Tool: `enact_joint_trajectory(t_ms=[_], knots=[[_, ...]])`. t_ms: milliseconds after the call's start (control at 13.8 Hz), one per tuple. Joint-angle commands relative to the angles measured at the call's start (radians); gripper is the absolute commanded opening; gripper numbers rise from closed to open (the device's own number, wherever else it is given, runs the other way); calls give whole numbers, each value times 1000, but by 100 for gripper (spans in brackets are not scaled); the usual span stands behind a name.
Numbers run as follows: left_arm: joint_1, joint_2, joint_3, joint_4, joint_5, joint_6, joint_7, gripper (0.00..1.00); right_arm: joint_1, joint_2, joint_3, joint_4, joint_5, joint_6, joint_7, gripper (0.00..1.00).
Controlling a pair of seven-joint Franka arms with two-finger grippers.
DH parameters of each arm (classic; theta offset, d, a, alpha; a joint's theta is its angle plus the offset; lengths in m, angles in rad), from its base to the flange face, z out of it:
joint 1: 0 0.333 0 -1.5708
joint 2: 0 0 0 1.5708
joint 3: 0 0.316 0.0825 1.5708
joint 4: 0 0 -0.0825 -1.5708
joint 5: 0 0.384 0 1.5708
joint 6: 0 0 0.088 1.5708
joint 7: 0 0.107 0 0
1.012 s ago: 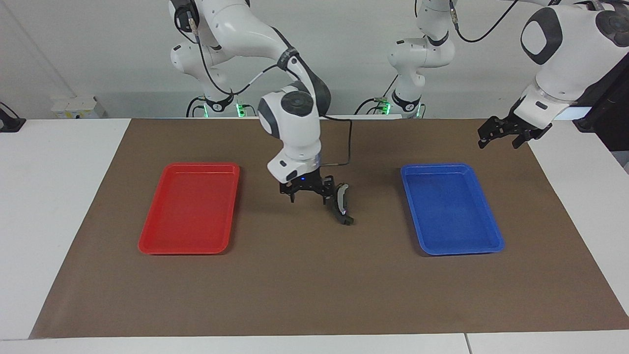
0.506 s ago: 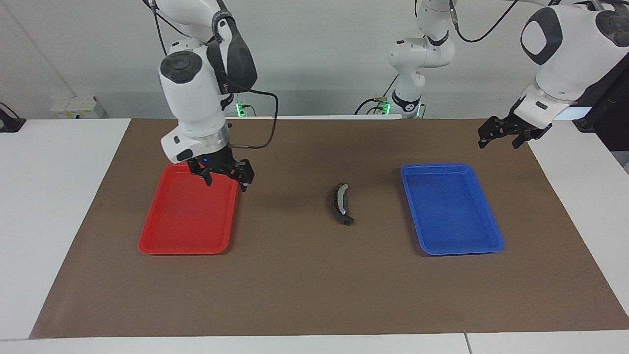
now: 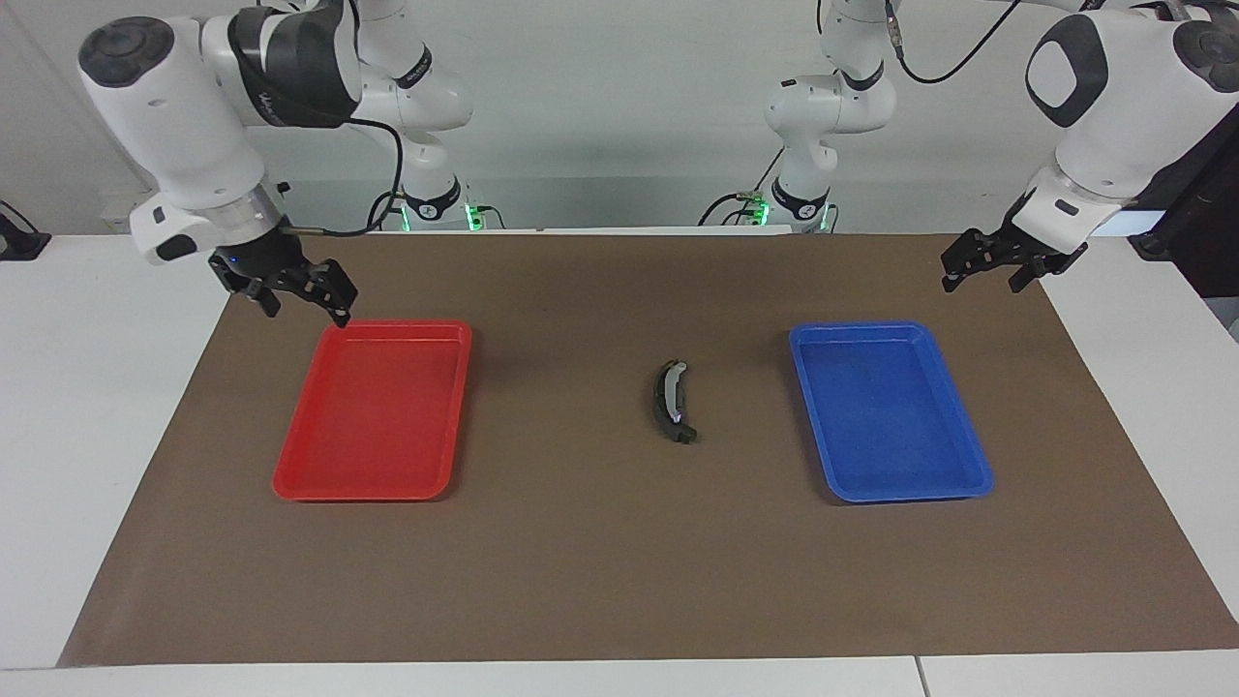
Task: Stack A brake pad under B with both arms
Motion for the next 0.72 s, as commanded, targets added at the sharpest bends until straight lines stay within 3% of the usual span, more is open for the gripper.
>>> enact_joint_trajectory(t_ms=[0,217,361,651], knots=[[4,-24,0,-26,0,9,6,100,-69,-75,38,-29,-15,-59,-58,100],[4,-24,0,-25,0,9,6,100,-95,-114,42,-48,-15,-93,-86,100],[6,-24,0,-25,0,9,6,100,-95,-108,45,-14,-13,-146,-76,100],[4,-24,0,-26,0,10,6,100,-80,-78,49,17,-20,-125,-77,100]])
